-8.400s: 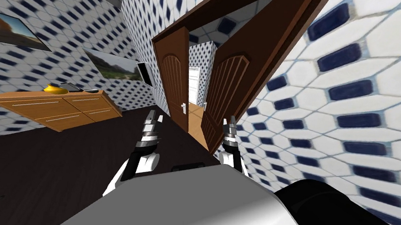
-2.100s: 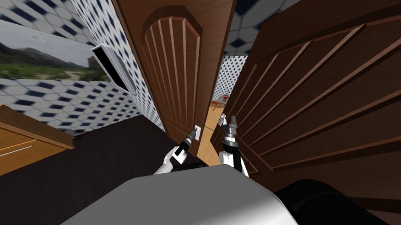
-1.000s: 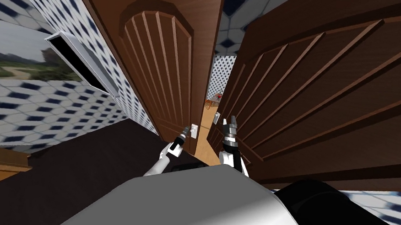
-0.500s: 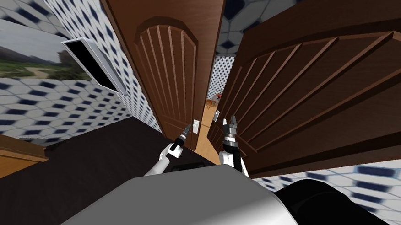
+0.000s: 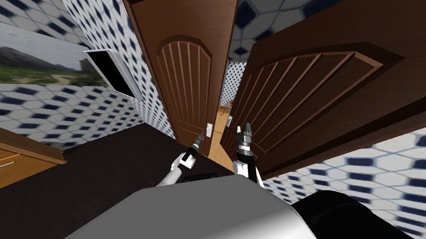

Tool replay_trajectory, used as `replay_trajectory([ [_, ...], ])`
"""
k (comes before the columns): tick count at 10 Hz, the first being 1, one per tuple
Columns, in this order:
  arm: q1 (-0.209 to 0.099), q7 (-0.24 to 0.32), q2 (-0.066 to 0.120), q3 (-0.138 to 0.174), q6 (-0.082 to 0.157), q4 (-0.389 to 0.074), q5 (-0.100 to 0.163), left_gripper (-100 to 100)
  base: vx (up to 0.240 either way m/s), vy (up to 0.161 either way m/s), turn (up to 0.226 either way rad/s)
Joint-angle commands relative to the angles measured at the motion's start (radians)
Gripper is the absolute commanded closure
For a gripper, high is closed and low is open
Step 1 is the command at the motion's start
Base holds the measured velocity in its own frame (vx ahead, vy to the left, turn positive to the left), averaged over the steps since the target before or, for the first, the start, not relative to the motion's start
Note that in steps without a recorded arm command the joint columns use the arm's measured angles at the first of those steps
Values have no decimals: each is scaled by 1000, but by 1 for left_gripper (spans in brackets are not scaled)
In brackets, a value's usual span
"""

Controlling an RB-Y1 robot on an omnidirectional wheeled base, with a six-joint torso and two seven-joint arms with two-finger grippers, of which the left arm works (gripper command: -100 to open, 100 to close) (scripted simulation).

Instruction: Push the door open

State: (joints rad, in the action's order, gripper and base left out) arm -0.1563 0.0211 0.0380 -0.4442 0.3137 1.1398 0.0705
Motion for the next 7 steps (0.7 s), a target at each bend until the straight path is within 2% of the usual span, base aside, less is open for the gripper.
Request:
replay_trajectory([
  [1,-3,-1,11,5,3,-6,0,-100,71,-33,-33],
  [4,-9,-4,14,14,9,-16,-1,-100,180,-108,-20],
  [6,-14,-5,5,21,13,-24,-2,-100,225,-75,-27],
  [7,-17,-7,-5,25,16,-29,-2,-100,182,-67,-28],
])
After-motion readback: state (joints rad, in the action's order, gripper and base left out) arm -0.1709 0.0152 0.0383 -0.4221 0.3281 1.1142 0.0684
